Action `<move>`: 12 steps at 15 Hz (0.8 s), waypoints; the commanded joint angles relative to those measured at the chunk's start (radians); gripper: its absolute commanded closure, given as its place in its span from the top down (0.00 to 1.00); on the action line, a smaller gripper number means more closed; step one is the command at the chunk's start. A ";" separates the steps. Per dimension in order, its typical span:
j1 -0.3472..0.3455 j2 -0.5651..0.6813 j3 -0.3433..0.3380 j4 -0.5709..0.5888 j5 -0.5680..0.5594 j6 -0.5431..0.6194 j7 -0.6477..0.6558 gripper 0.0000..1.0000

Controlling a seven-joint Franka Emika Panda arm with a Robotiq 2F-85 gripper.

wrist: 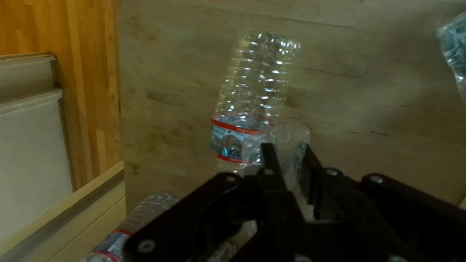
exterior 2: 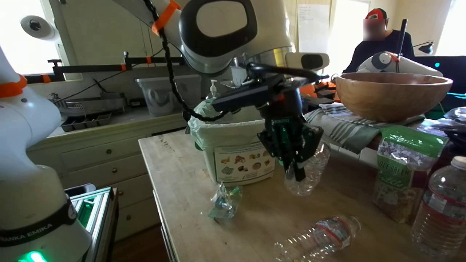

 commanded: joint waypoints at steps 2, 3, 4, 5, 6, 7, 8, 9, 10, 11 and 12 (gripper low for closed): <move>0.001 -0.126 -0.001 -0.040 -0.111 -0.016 -0.021 0.04; 0.001 -0.150 0.001 -0.043 -0.137 -0.017 -0.027 0.03; 0.003 -0.177 0.003 -0.045 -0.154 -0.023 -0.040 0.04; 0.004 -0.200 0.007 -0.048 -0.177 -0.022 -0.050 0.04; 0.007 -0.223 0.010 -0.049 -0.190 -0.027 -0.068 0.04; 0.010 -0.245 0.014 -0.053 -0.206 -0.026 -0.081 0.04; 0.013 -0.265 0.018 -0.057 -0.218 -0.027 -0.098 0.04; 0.018 -0.284 0.022 -0.060 -0.228 -0.033 -0.117 0.04; 0.026 -0.303 0.026 -0.066 -0.231 -0.043 -0.144 0.04; 0.031 -0.319 0.033 -0.069 -0.243 -0.055 -0.165 0.04; 0.039 -0.333 0.040 -0.074 -0.251 -0.071 -0.192 0.04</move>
